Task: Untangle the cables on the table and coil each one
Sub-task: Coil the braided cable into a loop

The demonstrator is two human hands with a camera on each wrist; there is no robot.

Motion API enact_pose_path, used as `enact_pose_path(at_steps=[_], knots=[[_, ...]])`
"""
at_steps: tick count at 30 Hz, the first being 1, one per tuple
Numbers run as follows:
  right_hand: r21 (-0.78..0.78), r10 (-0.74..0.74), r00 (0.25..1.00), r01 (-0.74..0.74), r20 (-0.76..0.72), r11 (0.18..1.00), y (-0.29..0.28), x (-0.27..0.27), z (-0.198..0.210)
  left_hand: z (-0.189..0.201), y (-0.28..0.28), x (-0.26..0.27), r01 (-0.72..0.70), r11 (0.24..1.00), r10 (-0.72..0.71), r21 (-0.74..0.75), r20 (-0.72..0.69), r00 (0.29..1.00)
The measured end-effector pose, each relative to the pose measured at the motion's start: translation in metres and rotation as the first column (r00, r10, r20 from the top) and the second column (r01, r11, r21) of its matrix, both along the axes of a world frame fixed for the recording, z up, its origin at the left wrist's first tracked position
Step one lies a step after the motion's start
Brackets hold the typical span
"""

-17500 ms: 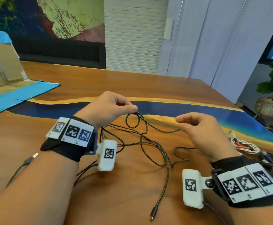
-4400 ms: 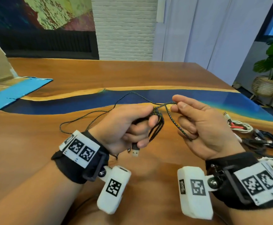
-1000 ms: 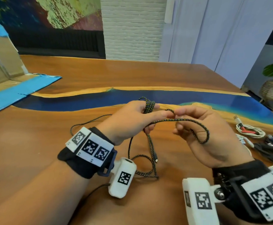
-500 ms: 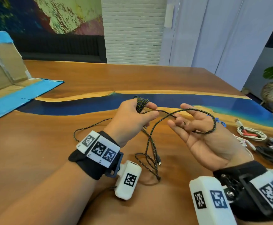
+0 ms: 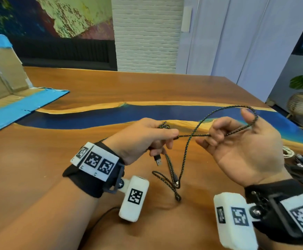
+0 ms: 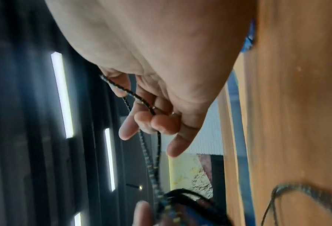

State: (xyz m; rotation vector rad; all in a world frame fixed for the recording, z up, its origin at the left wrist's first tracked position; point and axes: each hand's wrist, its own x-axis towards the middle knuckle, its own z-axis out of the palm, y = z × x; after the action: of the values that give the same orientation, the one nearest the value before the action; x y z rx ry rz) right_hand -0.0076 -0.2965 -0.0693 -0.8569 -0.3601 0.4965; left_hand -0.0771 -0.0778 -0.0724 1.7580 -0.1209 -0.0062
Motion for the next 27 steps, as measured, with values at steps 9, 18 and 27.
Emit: enact_pose_path(at_steps=[9,18,27], knots=[[-0.109,-0.223,0.969,0.212,-0.103,0.971,0.004,0.012,-0.012,-0.006,-0.004,0.008,-0.170,0.975,0.181,-0.142,0.068,0.981],[-0.075,-0.447,0.885,0.458,0.128,0.886,0.000,0.010,-0.006,-0.003,-0.002,0.011,-0.422,0.902,0.429,-0.090,0.074,0.901],[-0.358,-0.072,0.788,0.356,0.611,0.863,0.039,-0.014,-0.016,-0.002,-0.018,0.006,-0.235,0.967,0.238,-0.100,0.024,0.971]])
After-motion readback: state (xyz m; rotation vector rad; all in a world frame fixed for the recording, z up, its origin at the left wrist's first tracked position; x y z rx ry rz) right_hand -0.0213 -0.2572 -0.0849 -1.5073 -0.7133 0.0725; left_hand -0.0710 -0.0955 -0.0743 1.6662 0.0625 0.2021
